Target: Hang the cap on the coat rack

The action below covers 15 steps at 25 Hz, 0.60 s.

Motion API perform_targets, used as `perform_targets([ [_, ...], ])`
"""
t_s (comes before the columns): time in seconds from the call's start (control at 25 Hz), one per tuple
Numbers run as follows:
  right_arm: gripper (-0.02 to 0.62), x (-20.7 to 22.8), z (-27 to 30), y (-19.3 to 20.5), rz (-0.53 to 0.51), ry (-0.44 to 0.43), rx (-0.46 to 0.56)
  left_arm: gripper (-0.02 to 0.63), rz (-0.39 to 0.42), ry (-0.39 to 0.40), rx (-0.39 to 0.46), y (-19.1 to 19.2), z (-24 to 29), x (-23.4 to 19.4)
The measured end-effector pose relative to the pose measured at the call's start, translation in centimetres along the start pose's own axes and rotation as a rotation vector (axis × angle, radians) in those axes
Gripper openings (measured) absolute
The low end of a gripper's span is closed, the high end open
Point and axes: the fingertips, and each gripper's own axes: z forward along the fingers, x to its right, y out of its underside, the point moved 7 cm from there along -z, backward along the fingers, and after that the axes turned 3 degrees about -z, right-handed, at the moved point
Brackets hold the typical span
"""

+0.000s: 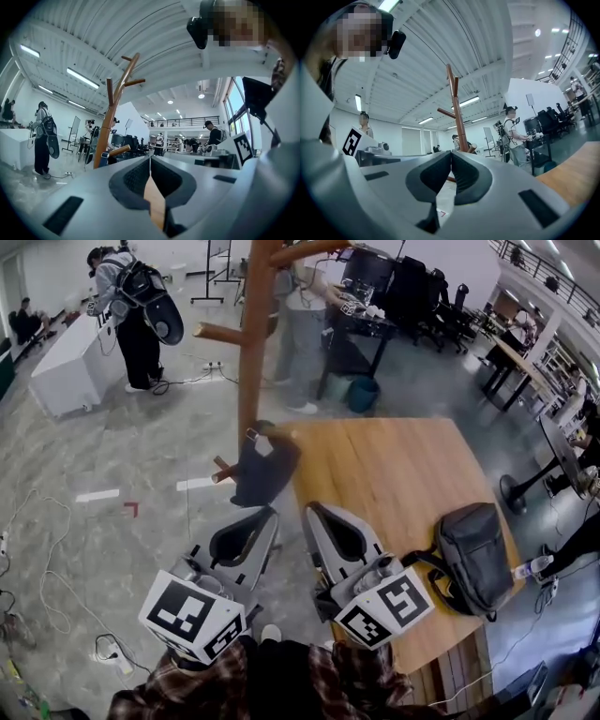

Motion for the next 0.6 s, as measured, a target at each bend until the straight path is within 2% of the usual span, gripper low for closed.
perform_targets([
  [0.6, 0.011, 0.59, -0.19, 0.57, -0.004, -0.01, -0.037, 0.011, -0.027, 0.04, -0.014, 0.51, 0.77, 0.49],
])
